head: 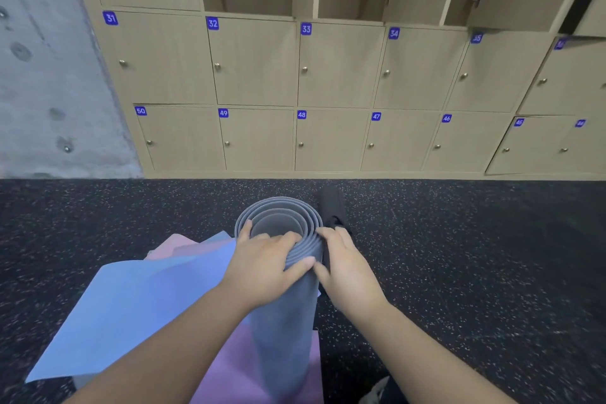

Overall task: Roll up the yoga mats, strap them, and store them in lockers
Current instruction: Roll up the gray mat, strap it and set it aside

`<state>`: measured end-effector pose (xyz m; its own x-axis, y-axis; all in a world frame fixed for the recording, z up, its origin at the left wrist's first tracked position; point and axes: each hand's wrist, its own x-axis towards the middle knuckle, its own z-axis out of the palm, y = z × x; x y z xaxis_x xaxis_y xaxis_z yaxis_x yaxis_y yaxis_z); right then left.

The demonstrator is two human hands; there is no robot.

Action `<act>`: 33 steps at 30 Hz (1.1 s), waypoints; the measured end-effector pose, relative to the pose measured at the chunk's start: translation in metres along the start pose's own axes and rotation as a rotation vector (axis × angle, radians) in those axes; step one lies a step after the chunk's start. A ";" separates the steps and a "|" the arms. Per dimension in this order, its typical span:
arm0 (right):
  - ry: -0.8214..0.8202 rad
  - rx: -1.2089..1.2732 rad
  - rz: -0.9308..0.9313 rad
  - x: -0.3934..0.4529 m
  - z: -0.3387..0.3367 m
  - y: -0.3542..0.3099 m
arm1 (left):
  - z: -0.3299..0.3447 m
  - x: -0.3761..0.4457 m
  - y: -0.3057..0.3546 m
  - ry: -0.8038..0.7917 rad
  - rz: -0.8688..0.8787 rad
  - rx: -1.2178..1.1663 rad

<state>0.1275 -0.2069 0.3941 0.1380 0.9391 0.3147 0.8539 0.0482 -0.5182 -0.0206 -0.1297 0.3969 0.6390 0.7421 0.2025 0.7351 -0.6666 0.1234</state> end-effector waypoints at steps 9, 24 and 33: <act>0.085 0.039 -0.004 0.009 0.003 0.016 | -0.006 0.018 0.005 -0.130 -0.108 -0.009; -0.040 -0.064 -0.172 -0.015 0.010 0.020 | -0.013 0.043 0.008 -0.285 -0.152 -0.084; 0.029 -0.147 -0.348 -0.025 0.004 0.016 | -0.024 0.054 -0.006 -0.111 -0.156 0.102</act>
<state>0.1355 -0.2284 0.3747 -0.1606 0.8652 0.4749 0.9147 0.3113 -0.2577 0.0037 -0.0873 0.4299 0.5326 0.8426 0.0800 0.8425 -0.5368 0.0448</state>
